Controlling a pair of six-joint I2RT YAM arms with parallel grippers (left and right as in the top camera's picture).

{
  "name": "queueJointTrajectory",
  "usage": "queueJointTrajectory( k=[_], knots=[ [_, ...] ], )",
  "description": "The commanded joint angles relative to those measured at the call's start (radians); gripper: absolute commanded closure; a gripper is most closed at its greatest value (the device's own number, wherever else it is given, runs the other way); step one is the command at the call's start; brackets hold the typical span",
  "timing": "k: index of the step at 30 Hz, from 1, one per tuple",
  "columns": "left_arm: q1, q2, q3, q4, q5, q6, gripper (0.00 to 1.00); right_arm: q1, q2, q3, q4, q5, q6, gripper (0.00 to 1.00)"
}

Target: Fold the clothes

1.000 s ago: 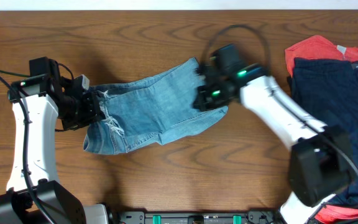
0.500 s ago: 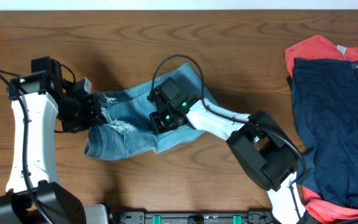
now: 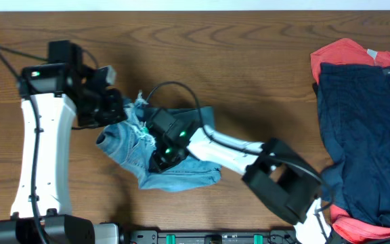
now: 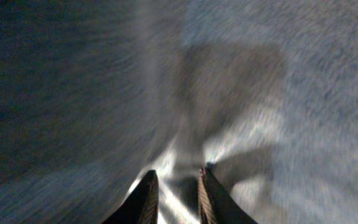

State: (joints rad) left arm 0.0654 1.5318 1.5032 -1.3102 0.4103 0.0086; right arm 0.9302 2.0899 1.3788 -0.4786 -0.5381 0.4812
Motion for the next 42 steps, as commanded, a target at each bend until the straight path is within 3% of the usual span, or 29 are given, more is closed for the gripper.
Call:
queueJointTrajectory(
  k=[1, 7, 13, 18, 23, 30, 33, 39, 41, 42],
  knots=[
    [-0.07, 0.0, 0.045, 0.029, -0.029, -0.053, 0.94, -0.066, -0.122, -0.007, -0.084, 0.097, -0.026, 0.73],
    [-0.18, 0.002, 0.045, 0.036, -0.041, -0.06, 0.93, -0.204, -0.24, -0.007, -0.316, 0.216, -0.024, 0.69],
    [-0.27, 0.004, 0.043, 0.051, -0.056, -0.064, 0.93, -0.337, -0.235, -0.011, -0.496, 0.38, 0.076, 0.69],
    [-0.321, 0.006, 0.039, 0.076, -0.085, -0.079, 0.93, -0.415, -0.211, -0.059, -0.425, 0.394, 0.06, 0.89],
    [-0.356, 0.021, 0.038, 0.084, -0.087, -0.079, 0.93, -0.443, -0.162, -0.133, -0.355, 0.393, 0.069, 0.97],
    [-0.416, 0.04, 0.038, 0.087, -0.086, -0.097, 0.93, -0.456, -0.056, -0.177, -0.317, 0.392, 0.102, 0.99],
    [-0.464, 0.043, 0.038, 0.099, -0.082, -0.157, 0.93, -0.455, -0.035, -0.177, -0.314, 0.393, 0.102, 0.99],
    [-0.6, 0.065, -0.013, 0.214, -0.089, -0.235, 0.92, -0.457, -0.034, -0.177, -0.318, 0.392, 0.102, 0.99],
    [-0.642, 0.085, -0.045, 0.257, -0.132, -0.284, 0.85, -0.457, -0.034, -0.177, -0.322, 0.392, 0.102, 0.99],
    [-0.66, 0.098, -0.06, 0.276, -0.144, -0.301, 0.76, -0.457, -0.034, -0.177, -0.325, 0.392, 0.102, 0.99]
  ],
)
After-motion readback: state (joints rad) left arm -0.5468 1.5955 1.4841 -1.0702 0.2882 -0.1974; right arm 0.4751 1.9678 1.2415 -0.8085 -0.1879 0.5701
